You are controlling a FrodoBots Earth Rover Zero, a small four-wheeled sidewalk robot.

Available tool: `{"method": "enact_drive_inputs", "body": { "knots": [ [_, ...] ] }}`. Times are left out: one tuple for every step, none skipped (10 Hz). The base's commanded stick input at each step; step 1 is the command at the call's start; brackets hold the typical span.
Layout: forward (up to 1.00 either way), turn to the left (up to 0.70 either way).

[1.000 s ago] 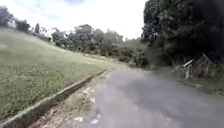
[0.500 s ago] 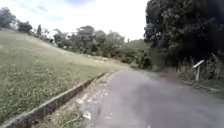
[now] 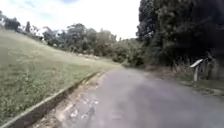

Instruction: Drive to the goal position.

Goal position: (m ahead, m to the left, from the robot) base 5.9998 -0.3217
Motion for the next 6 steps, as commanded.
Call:
{"method": "enact_drive_inputs", "body": {
  "knots": [
    [1.00, 0.00],
    [1.00, 0.00],
    [1.00, 0.00],
    [1.00, 0.00],
    [1.00, 0.00],
    [1.00, 0.00]
  ]
}}
